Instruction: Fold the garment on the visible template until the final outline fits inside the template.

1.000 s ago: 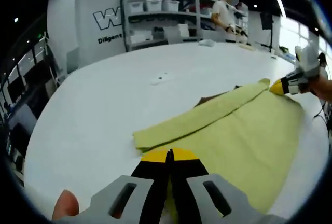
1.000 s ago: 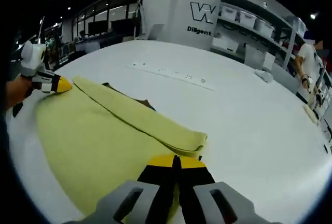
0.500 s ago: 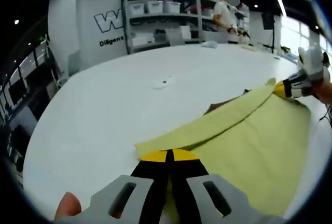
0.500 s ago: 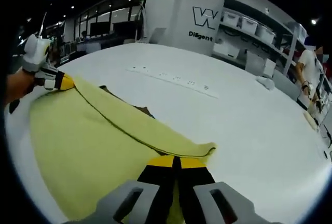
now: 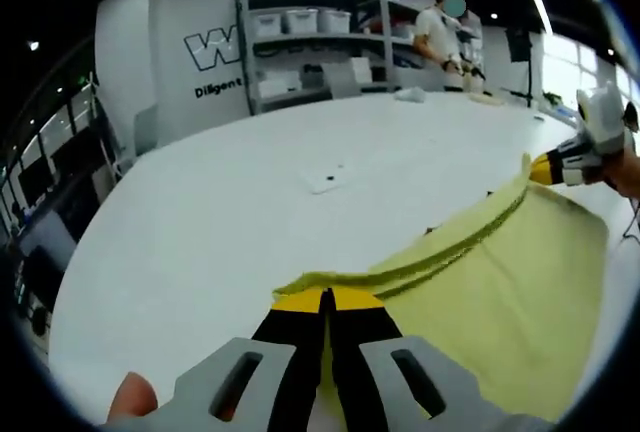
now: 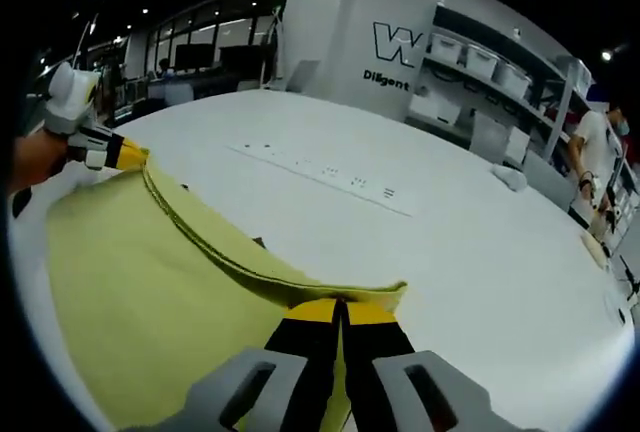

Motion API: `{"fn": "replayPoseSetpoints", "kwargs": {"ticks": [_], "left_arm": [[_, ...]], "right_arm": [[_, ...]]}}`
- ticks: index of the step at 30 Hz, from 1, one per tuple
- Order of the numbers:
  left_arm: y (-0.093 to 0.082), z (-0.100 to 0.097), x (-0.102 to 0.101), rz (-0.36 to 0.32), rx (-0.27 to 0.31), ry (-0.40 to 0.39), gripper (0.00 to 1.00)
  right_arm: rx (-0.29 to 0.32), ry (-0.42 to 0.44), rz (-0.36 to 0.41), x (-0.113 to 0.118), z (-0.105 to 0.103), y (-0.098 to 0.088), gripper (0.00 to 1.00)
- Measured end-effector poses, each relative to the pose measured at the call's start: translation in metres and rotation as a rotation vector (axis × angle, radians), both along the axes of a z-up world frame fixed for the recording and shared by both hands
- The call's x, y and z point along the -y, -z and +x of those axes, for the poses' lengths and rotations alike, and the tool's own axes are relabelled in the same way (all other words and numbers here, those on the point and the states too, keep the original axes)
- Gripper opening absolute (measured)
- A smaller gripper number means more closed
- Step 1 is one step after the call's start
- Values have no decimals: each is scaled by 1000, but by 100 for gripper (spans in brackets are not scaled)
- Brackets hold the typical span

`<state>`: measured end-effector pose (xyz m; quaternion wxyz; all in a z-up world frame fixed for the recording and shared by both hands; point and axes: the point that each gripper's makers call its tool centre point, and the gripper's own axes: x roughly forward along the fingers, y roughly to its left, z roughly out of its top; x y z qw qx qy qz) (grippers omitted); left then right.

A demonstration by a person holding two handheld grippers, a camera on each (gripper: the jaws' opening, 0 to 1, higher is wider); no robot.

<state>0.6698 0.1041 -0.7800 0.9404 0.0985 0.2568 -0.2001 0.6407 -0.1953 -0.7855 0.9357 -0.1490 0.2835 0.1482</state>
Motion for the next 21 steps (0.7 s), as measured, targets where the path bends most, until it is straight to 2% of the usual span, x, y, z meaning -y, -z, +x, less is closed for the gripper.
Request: {"fn": "replayPoseSetpoints", "kwargs": {"ticks": [10,21], "left_arm": [[-5,6,-2,0,23,-6,0],[-7,-6,3,1,20,4,0]], "right_arm": [[21,10,-1,2,8,-10,0],[23,1,7,-1,-3,-11,0]]}}
